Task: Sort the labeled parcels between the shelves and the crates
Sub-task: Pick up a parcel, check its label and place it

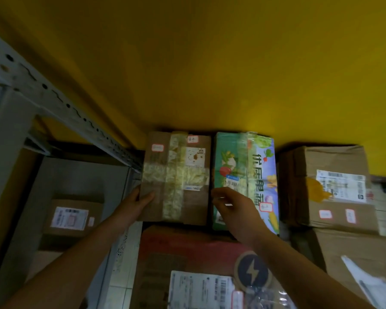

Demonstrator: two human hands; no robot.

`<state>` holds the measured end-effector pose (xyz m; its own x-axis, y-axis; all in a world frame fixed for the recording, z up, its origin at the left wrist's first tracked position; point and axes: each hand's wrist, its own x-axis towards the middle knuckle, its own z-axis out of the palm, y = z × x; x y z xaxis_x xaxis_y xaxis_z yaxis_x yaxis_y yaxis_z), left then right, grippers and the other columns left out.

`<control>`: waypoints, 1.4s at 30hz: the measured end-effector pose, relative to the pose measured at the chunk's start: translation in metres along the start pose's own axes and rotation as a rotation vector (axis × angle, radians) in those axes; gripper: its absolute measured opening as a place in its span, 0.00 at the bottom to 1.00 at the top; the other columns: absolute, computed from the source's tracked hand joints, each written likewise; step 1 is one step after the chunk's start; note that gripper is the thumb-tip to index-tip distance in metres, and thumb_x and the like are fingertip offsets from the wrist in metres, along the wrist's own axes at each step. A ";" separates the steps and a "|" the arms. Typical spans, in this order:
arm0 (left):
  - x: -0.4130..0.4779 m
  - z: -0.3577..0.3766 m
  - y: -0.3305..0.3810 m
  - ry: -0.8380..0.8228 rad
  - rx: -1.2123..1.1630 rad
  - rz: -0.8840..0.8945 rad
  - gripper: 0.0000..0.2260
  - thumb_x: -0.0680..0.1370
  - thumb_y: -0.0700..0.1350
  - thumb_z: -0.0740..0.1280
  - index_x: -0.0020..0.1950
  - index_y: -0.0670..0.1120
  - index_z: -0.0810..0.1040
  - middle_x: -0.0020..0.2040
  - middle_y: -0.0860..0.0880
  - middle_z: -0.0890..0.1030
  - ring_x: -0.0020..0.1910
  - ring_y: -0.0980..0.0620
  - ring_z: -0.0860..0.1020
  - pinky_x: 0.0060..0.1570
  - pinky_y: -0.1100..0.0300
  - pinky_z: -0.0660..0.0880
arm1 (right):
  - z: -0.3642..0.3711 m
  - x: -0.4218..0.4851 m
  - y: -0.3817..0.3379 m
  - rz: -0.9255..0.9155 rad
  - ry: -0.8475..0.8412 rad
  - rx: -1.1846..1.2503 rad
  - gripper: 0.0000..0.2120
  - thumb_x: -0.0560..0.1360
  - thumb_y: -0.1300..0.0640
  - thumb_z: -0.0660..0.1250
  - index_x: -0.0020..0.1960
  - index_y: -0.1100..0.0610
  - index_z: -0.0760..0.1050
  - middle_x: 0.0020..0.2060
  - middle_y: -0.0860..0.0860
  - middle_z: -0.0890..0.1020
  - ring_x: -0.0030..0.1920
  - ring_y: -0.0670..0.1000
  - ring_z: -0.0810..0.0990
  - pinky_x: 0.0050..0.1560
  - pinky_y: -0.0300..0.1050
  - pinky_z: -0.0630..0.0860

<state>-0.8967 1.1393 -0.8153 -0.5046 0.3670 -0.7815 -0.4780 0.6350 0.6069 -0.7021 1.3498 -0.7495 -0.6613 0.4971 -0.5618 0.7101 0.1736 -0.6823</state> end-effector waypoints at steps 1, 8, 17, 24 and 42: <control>0.000 -0.003 0.000 0.002 0.027 0.012 0.22 0.80 0.54 0.69 0.72 0.52 0.72 0.64 0.49 0.80 0.55 0.52 0.81 0.57 0.54 0.78 | -0.003 -0.003 -0.002 -0.003 0.023 0.019 0.11 0.81 0.58 0.64 0.62 0.51 0.78 0.54 0.44 0.82 0.52 0.42 0.79 0.42 0.22 0.70; -0.106 -0.013 0.053 0.204 0.026 0.145 0.21 0.82 0.49 0.66 0.74 0.48 0.69 0.68 0.53 0.72 0.65 0.54 0.71 0.64 0.57 0.67 | -0.034 -0.063 -0.036 0.094 0.052 0.234 0.09 0.79 0.57 0.66 0.49 0.43 0.79 0.51 0.47 0.85 0.53 0.49 0.84 0.59 0.60 0.79; -0.353 0.006 0.101 0.231 -0.268 0.229 0.08 0.82 0.38 0.63 0.55 0.45 0.82 0.53 0.47 0.85 0.52 0.53 0.83 0.52 0.59 0.77 | -0.082 -0.245 -0.146 0.006 -0.061 0.305 0.07 0.78 0.54 0.66 0.52 0.46 0.81 0.47 0.49 0.86 0.49 0.51 0.85 0.53 0.51 0.81; -0.487 0.025 0.093 0.343 -0.363 0.278 0.10 0.83 0.38 0.61 0.55 0.42 0.82 0.51 0.46 0.87 0.52 0.45 0.85 0.55 0.52 0.79 | -0.103 -0.330 -0.184 -0.118 -0.341 0.265 0.07 0.82 0.61 0.63 0.54 0.58 0.80 0.45 0.53 0.87 0.46 0.50 0.86 0.44 0.39 0.81; -0.765 0.139 -0.153 1.275 -1.234 0.232 0.10 0.82 0.37 0.61 0.56 0.37 0.81 0.53 0.39 0.85 0.53 0.39 0.84 0.55 0.49 0.78 | 0.020 -0.516 -0.201 -0.661 -1.140 -0.345 0.07 0.81 0.59 0.64 0.56 0.51 0.79 0.47 0.47 0.87 0.47 0.46 0.86 0.50 0.41 0.80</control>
<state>-0.3377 0.8562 -0.3304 -0.5357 -0.7131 -0.4523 -0.2290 -0.3929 0.8906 -0.5080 1.0413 -0.3321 -0.6097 -0.7040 -0.3642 0.0980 0.3890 -0.9160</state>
